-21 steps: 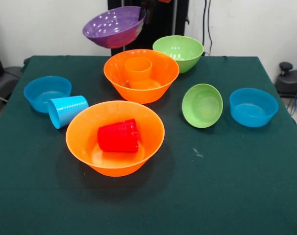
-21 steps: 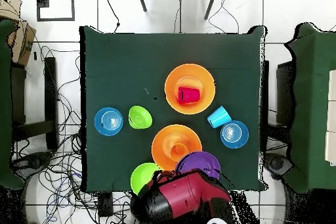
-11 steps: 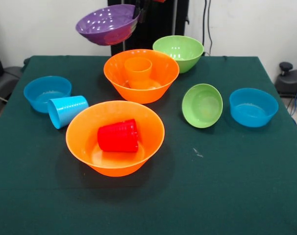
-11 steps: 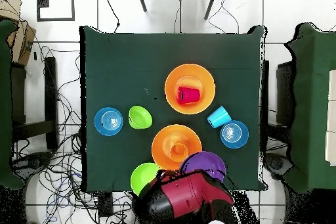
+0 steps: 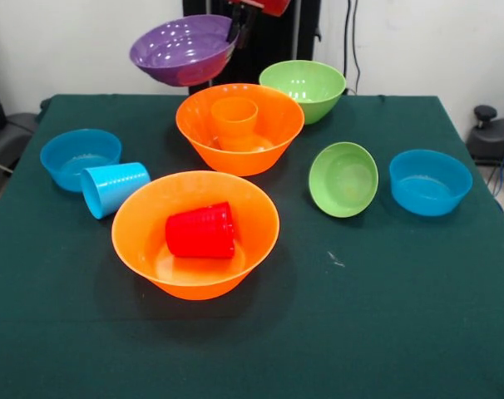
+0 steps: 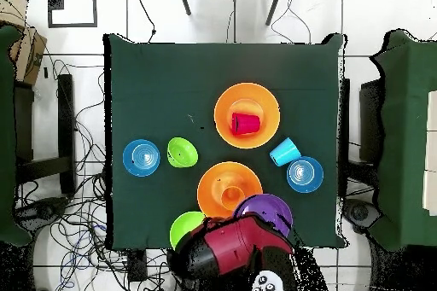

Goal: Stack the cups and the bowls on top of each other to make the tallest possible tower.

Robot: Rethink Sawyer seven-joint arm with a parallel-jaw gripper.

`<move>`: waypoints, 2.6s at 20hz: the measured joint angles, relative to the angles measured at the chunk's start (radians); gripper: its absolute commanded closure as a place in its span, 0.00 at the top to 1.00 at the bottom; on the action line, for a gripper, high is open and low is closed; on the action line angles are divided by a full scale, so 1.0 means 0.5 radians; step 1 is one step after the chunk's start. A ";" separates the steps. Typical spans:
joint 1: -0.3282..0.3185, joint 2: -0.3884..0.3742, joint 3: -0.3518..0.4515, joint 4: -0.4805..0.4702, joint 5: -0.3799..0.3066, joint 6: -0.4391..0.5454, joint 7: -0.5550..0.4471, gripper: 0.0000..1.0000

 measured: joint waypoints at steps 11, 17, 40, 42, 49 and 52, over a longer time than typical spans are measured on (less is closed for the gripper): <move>0.189 0.125 -0.170 -0.088 0.001 0.000 0.000 0.00; 0.268 0.177 -0.258 -0.110 0.015 -0.014 0.000 0.00; 0.459 0.474 -0.507 -0.224 0.268 -0.342 0.000 0.00; 0.466 0.484 -0.517 -0.225 0.287 -0.341 0.000 0.00; 0.509 0.498 -0.555 -0.226 0.381 -0.341 0.000 0.00; 0.521 0.498 -0.568 -0.228 0.415 -0.341 0.000 0.00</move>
